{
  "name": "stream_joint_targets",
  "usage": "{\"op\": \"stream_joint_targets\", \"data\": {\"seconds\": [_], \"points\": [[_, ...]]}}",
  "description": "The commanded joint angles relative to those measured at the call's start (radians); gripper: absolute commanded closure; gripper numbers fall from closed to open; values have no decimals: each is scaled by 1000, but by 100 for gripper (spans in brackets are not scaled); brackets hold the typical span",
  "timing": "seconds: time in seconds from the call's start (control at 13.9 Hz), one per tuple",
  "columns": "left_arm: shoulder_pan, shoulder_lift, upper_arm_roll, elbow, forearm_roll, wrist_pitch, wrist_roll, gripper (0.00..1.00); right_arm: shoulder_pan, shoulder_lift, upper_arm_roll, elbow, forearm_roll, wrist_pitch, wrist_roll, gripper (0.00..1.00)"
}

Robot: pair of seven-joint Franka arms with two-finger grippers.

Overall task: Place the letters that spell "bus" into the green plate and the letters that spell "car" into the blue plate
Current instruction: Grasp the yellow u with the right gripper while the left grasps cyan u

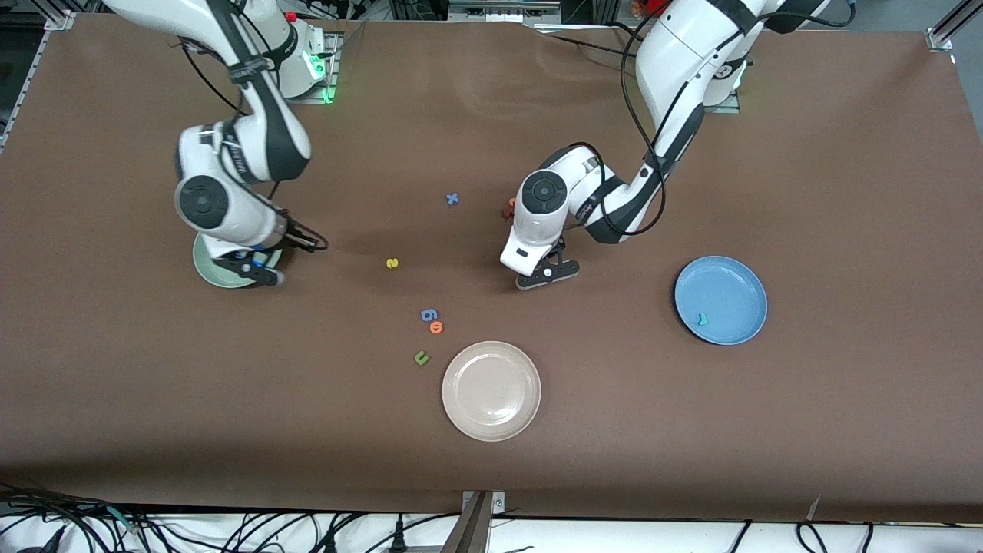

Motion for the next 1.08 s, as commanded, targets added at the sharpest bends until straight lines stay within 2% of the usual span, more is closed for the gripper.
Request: {"op": "stream_joint_targets", "data": {"seconds": [0.0,0.14,0.29,0.58,1.01], "points": [[31,0,1,98,14,-170,52,89,0,-20,-107,-14,13,-66,-166,95],[75,-9,-4,147,-37,-279,164,89,0,-14,-187,-33,13,-71,-310,95],[130,-25,-4,170,-50,-373,291,90,-8,0,-220,-68,13,-47,-383,95],[252,-60,-5,176,-52,-499,587,91,-11,38,-225,-157,15,122,-400,95],[403,-68,4,173,-30,-557,917,95,-11,66,-225,-188,16,130,-408,92]]}}
